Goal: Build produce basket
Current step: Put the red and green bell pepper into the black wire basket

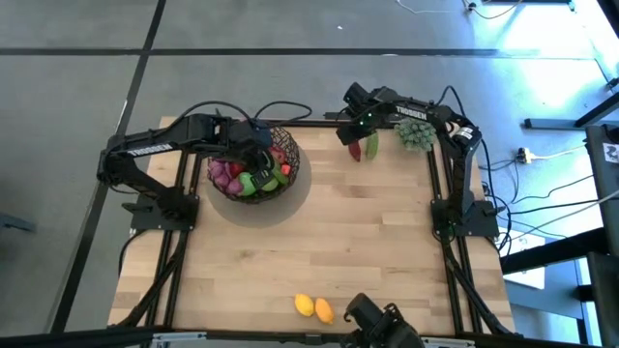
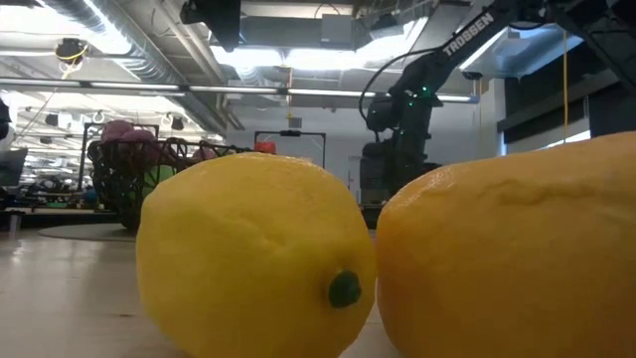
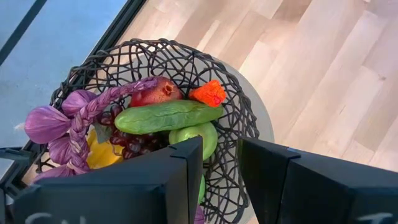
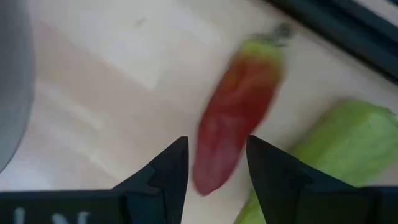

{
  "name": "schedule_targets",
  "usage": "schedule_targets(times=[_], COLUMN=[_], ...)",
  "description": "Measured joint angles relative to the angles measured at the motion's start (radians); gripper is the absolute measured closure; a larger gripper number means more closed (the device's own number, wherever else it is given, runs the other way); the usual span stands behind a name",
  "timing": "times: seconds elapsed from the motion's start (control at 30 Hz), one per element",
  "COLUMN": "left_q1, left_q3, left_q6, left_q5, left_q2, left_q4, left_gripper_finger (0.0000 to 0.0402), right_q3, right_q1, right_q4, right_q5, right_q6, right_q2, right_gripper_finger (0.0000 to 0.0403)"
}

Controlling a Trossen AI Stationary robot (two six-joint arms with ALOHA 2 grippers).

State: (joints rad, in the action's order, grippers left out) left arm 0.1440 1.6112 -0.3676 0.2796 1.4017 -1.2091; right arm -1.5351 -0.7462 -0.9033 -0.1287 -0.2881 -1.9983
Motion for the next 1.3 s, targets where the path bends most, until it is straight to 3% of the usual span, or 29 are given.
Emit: schedule_targets(times=[0.2, 0.33, 0.47, 0.93, 1.03, 1.3], left_q1=[0.0, 0.0, 0.0, -0.005, -0.015, -0.05], left_q3=[0.0, 0.0, 0.0, 0.0, 0.0, 0.0], left_q6=[0.001, 0.003, 0.003, 0.011, 0.011, 0.005], left_q5=[0.0, 0.0, 0.0, 0.0, 0.0, 0.0], left_q2=[0.0, 0.0, 0.0, 0.0, 0.0, 0.001], left_q4=[-0.001, -0.001, -0.001, -0.002, -0.002, -0.002], left_gripper_finger=[0.0312, 0.0312, 0.0312, 0.0311, 0.0311, 0.0311], right_q3=[0.0, 0.0, 0.0, 0.001, 0.001, 0.002], right_q1=[0.001, 0.001, 0.001, -0.003, -0.003, -0.005], right_q4=[-0.007, -0.006, -0.002, -0.003, -0.003, 0.032], right_q5=[-0.022, 0.027, 0.042, 0.081, 0.018, 0.003], right_q6=[-0.001, -0.007, -0.07, -0.052, -0.101, -0.152], right_q2=[0.001, 0.001, 0.001, -0.015, -0.015, -0.045], right_gripper_finger=[0.0261, 0.0294, 0.0302, 0.0201, 0.0191, 0.0187])
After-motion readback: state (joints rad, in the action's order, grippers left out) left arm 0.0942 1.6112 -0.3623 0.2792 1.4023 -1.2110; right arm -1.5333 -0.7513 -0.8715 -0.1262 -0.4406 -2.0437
